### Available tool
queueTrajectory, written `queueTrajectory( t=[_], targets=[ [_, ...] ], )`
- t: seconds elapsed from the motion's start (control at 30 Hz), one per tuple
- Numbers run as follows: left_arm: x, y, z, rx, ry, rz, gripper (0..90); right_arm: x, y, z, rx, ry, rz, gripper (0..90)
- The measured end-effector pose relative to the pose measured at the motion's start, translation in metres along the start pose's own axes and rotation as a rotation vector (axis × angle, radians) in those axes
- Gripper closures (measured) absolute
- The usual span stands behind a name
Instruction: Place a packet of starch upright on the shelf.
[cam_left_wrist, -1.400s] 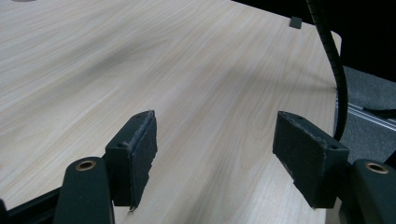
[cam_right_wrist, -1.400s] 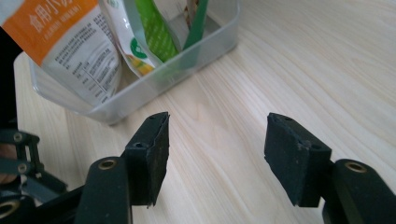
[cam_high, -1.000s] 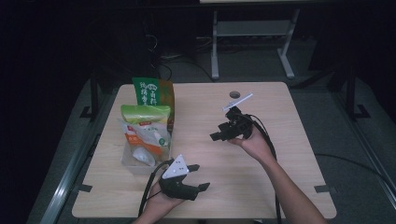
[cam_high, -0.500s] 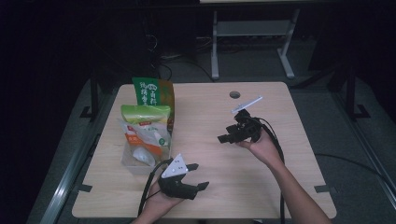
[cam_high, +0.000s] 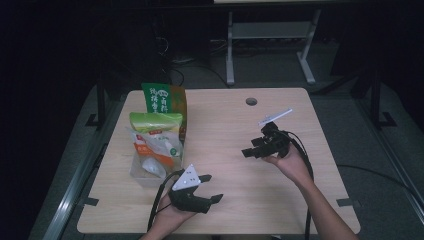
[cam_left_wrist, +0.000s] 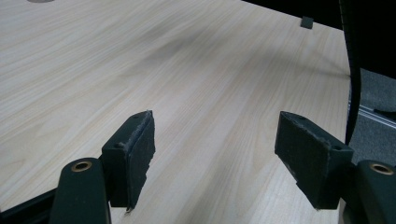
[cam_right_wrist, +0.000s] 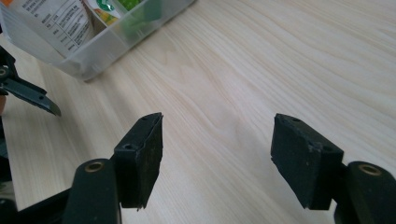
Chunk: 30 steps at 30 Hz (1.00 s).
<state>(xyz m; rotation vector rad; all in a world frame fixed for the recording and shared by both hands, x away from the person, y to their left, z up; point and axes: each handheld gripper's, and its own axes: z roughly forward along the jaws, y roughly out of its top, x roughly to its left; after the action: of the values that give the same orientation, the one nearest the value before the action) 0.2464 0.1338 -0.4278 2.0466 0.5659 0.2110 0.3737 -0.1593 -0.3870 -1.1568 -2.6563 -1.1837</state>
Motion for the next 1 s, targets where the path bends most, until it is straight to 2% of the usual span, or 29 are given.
queueTrajectory(
  t=[0.57,1.0],
  targets=[
    [-0.001,-0.001,0.001,0.005,0.008,0.004,28.0,-0.007,-0.031,-0.013,-0.010,-0.015,0.032,31.8],
    [0.000,-0.002,0.002,0.002,0.011,0.000,27.9,-0.007,-0.068,-0.014,-0.006,-0.010,0.056,31.1]
  ],
)
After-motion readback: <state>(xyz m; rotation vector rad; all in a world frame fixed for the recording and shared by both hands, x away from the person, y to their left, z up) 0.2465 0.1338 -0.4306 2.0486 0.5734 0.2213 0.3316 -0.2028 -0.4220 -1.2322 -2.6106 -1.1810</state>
